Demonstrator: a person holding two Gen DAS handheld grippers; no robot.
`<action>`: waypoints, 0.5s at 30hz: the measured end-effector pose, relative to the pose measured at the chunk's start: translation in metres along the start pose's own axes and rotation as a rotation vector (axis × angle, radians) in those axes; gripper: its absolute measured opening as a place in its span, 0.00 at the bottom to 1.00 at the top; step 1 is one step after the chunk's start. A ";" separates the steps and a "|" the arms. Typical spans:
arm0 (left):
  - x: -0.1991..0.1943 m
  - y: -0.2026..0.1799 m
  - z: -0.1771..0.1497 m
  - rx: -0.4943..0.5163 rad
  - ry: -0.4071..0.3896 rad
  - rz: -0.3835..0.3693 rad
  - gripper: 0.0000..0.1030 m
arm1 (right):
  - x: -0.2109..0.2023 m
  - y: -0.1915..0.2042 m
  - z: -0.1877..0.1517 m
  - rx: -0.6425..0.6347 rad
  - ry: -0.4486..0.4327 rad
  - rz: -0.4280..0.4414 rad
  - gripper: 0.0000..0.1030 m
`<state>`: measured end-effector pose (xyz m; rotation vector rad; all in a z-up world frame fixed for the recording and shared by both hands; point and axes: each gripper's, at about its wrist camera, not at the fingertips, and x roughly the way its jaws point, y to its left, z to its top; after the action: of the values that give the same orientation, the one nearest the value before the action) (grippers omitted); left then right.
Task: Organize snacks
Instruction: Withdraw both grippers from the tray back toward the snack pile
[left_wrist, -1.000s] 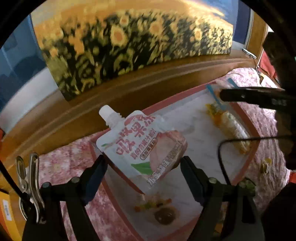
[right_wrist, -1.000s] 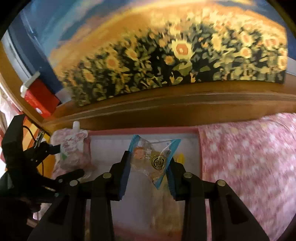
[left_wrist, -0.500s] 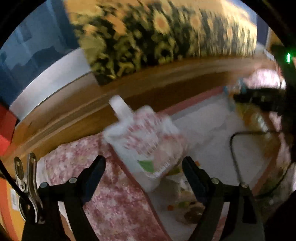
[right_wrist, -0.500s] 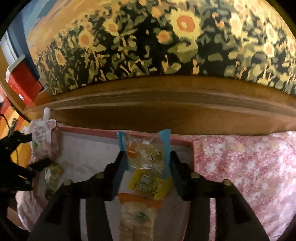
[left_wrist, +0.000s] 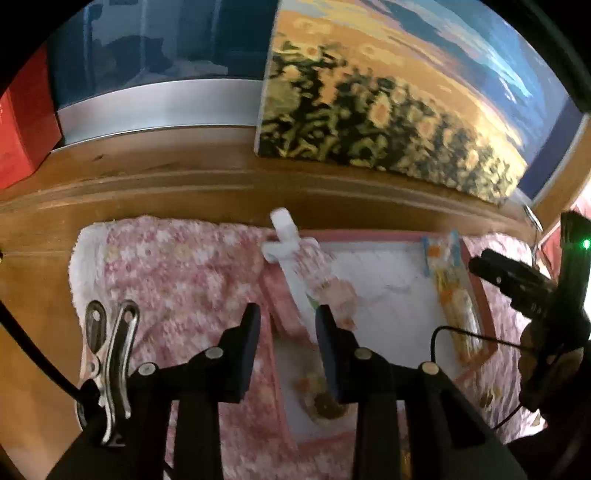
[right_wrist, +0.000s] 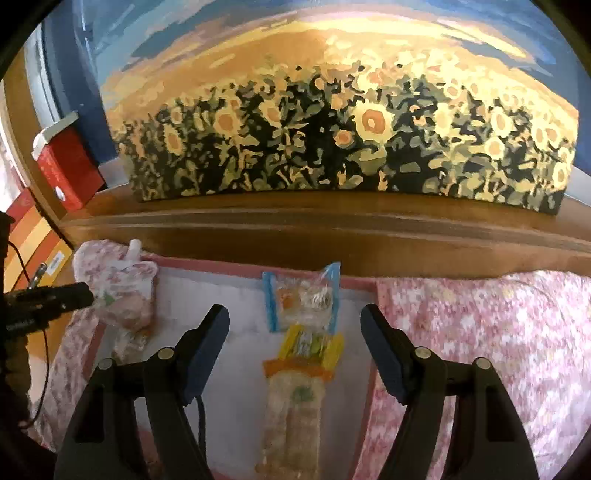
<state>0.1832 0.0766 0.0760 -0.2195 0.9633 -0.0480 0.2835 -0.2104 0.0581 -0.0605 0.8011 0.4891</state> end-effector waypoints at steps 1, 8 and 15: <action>0.001 -0.010 0.001 0.004 0.002 0.001 0.31 | -0.003 0.001 -0.002 0.003 0.006 0.001 0.73; -0.029 -0.034 -0.017 0.053 -0.037 -0.021 0.31 | -0.036 0.014 -0.011 0.013 -0.004 0.033 0.73; -0.064 -0.053 -0.041 0.083 -0.099 -0.044 0.38 | -0.082 0.033 -0.042 0.102 -0.058 0.120 0.73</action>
<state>0.1159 0.0270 0.1165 -0.1652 0.8557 -0.1156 0.1921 -0.2234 0.0906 0.0966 0.7747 0.5600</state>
